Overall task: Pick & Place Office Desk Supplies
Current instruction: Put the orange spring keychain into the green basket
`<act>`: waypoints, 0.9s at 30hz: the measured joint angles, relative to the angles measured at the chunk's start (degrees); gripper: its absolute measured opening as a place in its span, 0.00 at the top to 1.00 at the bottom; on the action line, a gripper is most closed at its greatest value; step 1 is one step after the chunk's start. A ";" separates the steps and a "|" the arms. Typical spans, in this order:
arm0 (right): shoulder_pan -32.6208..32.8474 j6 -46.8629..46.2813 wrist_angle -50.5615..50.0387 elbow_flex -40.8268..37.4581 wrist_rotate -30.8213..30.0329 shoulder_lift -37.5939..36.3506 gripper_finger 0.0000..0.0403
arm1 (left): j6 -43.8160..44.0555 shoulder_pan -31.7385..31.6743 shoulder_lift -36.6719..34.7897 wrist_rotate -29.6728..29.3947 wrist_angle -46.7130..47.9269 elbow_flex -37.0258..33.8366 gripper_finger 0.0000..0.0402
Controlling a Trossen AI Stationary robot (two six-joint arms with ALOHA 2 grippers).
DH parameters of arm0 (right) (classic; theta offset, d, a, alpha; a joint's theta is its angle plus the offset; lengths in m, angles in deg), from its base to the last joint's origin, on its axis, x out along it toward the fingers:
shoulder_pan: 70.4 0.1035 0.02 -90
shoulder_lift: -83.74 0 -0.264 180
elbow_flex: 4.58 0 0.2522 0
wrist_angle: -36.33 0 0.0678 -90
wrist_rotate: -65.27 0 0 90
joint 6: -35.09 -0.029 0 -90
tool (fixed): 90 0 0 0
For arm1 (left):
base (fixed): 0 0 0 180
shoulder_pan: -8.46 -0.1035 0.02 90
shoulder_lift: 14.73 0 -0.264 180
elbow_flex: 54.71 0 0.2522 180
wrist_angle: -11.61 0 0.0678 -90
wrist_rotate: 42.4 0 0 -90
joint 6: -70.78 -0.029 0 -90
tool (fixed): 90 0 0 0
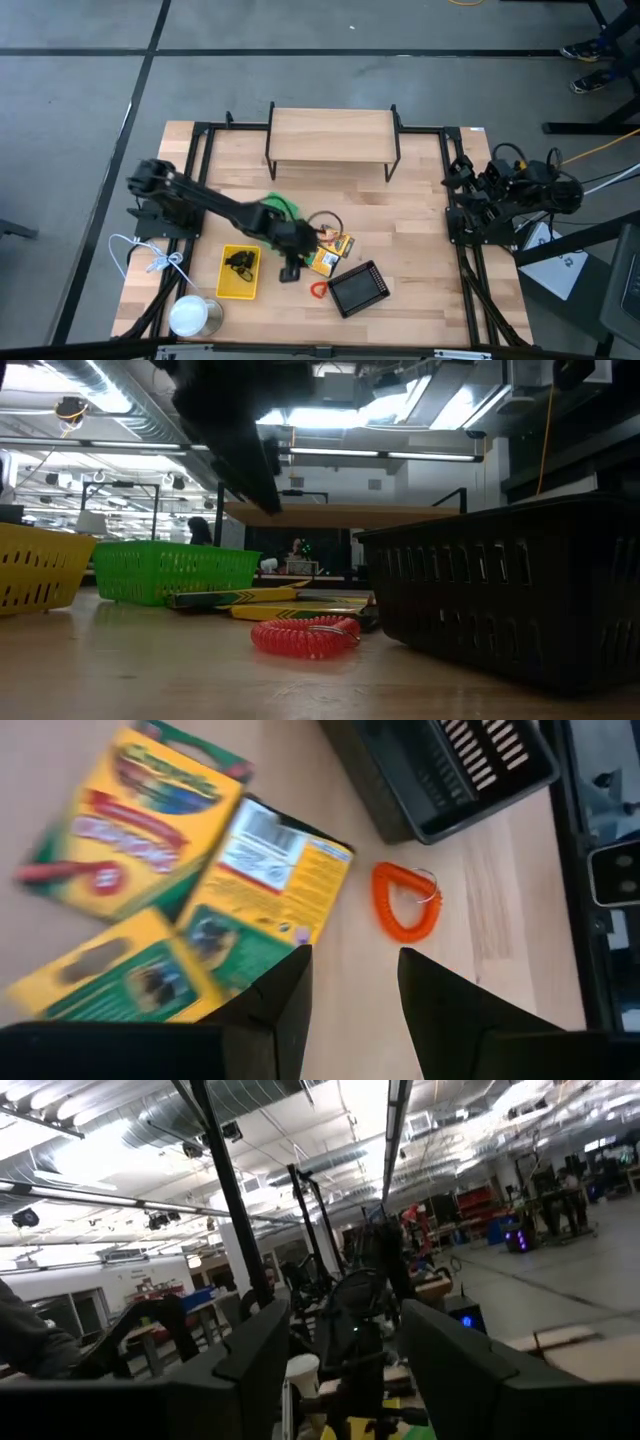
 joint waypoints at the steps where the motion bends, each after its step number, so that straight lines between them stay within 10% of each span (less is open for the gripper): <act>1: 0.00 -0.80 -0.54 0.00 0.24 0.00 0.51 | 0.58 0.60 1.58 0.00 -0.65 0.78 0.64; 14: 0.00 -2.33 -1.58 -0.01 6.99 0.00 0.51 | 9.40 5.36 18.63 -2.06 -1.11 12.99 0.64; 27: 0.01 -2.33 -1.56 0.00 9.23 0.00 0.51 | 10.86 4.56 21.29 -4.43 0.88 13.81 0.64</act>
